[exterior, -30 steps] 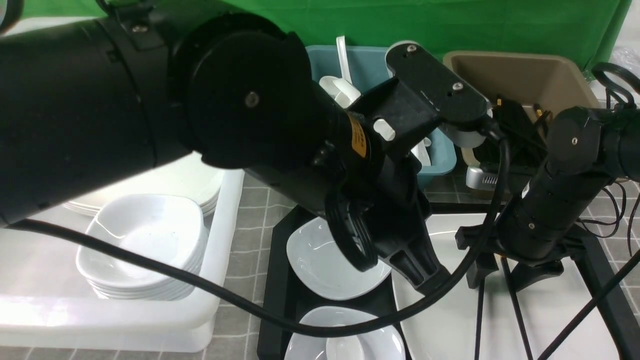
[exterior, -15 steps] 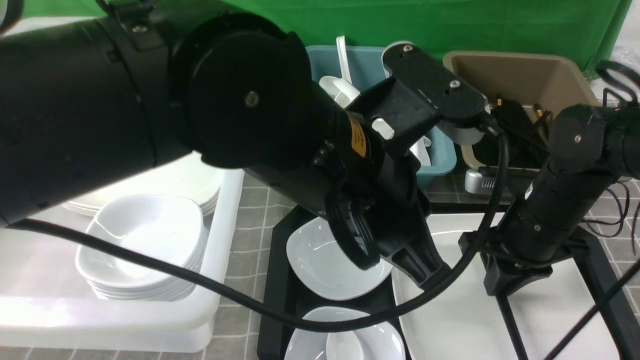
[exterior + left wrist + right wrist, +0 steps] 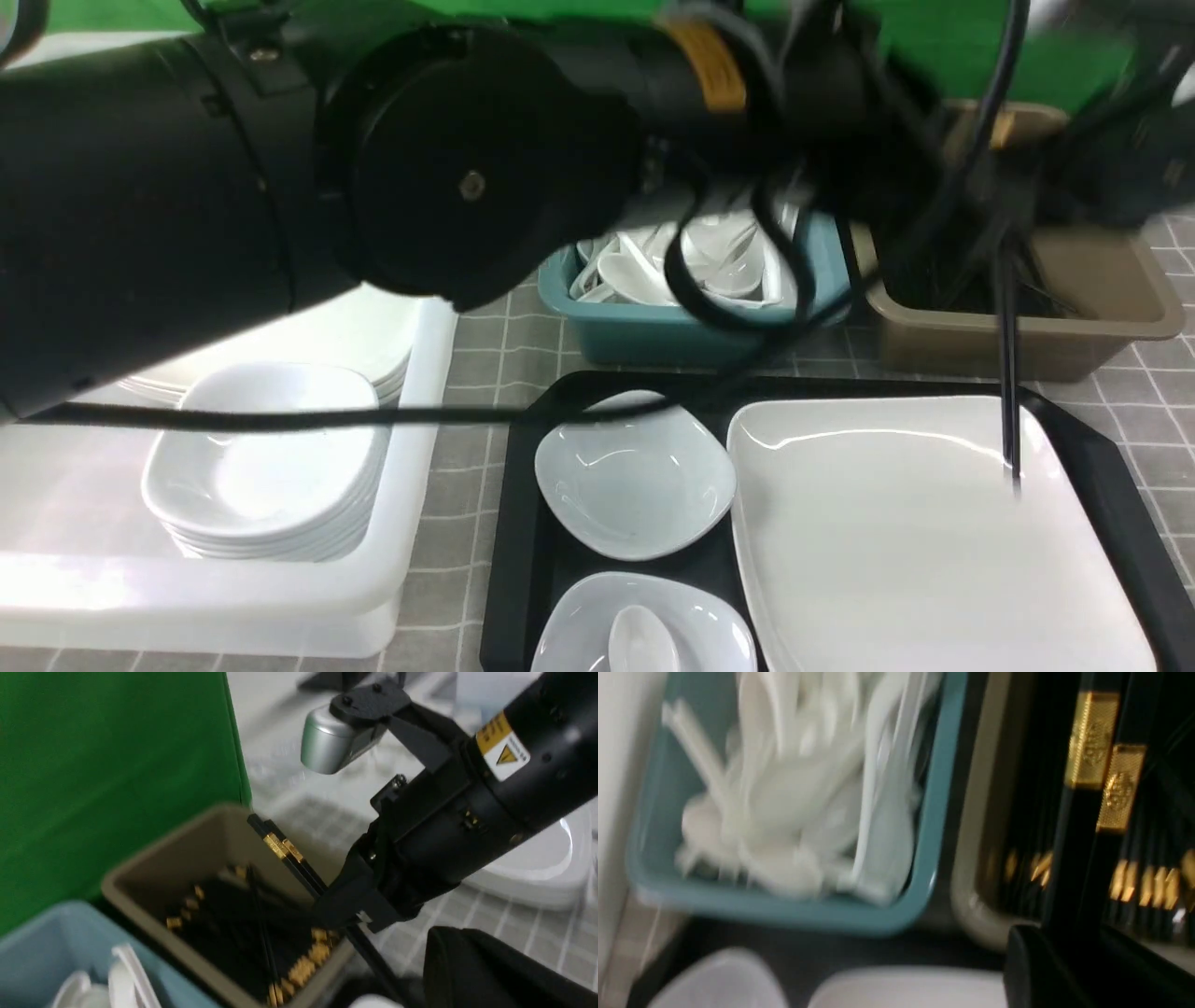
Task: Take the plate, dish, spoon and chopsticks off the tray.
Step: Use the right arm to put the chopsticks into the small storage box on the right
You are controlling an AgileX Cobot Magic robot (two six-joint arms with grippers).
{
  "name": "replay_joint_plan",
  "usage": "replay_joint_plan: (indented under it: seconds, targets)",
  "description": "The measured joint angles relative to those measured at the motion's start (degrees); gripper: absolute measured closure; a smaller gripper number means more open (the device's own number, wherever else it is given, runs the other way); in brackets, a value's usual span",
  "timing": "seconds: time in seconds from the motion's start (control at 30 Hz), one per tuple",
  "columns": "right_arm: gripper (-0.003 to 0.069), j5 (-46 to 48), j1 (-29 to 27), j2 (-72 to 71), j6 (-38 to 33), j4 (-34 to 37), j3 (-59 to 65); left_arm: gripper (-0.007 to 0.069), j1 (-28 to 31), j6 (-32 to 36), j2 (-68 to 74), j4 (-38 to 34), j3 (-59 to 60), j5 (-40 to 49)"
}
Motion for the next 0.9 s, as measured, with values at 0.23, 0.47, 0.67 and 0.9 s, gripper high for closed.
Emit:
replay_joint_plan:
  seconds: [0.23,0.47,0.67,0.9]
  targets:
    - [0.0513,-16.2,-5.4,9.3,-0.1,-0.2,-8.6,0.0622,2.8,-2.0,0.5,-0.1,0.0,-3.1]
    - [0.0513,-26.6,-6.2,19.4,0.1,-0.2,-10.7,0.0622,7.1,-4.6,2.4,-0.1,0.0,8.1]
    - [0.0408,-27.2,-6.4,22.2,0.1,-0.2,-10.7,0.0622,7.3,-5.2,2.5,-0.3,0.0,17.3]
    - [0.0232,-9.5,-6.4,17.6,-1.8,-0.2,-13.4,0.0622,7.4,-13.9,2.5,-2.3,0.0,35.9]
